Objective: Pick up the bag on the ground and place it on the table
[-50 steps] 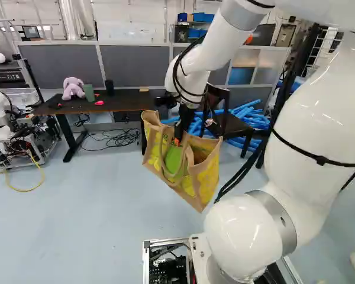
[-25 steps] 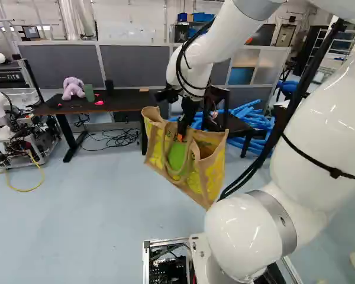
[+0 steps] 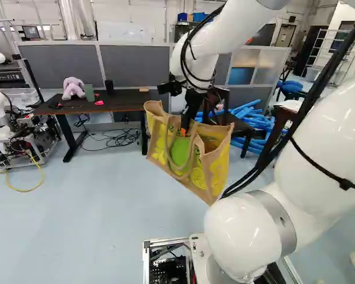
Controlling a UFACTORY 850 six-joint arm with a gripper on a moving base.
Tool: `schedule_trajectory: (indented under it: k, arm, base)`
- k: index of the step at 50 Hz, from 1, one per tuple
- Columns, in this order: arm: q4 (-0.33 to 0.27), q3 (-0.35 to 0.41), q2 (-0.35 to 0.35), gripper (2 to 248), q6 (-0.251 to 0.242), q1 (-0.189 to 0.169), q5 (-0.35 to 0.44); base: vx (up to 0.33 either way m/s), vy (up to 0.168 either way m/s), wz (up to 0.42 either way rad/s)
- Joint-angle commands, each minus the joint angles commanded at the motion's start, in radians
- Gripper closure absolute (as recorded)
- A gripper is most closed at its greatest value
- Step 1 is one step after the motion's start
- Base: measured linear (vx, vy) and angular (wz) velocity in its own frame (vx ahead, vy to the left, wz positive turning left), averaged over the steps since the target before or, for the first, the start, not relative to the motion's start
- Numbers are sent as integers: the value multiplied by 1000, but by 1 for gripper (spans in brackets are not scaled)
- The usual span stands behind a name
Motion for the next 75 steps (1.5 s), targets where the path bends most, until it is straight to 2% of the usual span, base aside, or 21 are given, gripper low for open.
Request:
schedule_trajectory:
  k: [33, 75]
  arm:
    - [0, -57, 57, 225, 0, -49, -141]
    - [0, -173, 79, 225, 0, -96, -298]
  base:
    - [0, 0, 0]
    - [0, 0, 0]
